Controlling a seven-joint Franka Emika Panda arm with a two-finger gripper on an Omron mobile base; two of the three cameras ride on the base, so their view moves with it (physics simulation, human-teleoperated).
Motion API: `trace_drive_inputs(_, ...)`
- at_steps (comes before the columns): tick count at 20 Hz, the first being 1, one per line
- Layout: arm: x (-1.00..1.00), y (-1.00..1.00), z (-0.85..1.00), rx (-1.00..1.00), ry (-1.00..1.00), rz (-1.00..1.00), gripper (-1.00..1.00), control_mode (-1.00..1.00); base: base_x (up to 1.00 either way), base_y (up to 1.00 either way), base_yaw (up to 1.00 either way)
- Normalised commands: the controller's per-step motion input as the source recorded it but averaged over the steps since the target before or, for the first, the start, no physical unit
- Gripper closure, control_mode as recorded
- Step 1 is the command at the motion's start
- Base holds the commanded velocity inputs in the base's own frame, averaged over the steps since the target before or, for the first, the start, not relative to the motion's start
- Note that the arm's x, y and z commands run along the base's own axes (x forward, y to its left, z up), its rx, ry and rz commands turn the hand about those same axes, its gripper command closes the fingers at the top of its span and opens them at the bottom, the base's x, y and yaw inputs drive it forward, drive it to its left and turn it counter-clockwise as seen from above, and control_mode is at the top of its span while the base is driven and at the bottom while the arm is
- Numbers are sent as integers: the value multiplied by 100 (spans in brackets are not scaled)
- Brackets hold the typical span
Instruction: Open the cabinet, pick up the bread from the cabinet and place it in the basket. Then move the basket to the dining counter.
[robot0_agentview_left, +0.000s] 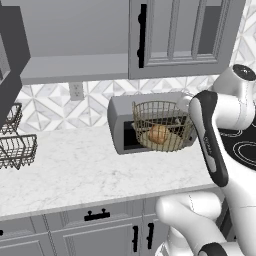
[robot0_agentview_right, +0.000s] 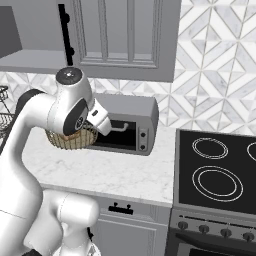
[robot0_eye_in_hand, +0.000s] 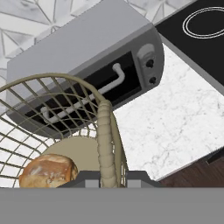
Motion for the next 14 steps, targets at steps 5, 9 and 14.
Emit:
trace_drive_inputs(5,0,0,0,0,0,0,100,-100,0,0,0)
trace_drive_inputs(9,0,0,0,0,0,0,100,-100,0,0,0)
trace_drive_inputs(14,0,0,0,0,0,0,100,-100,0,0,0)
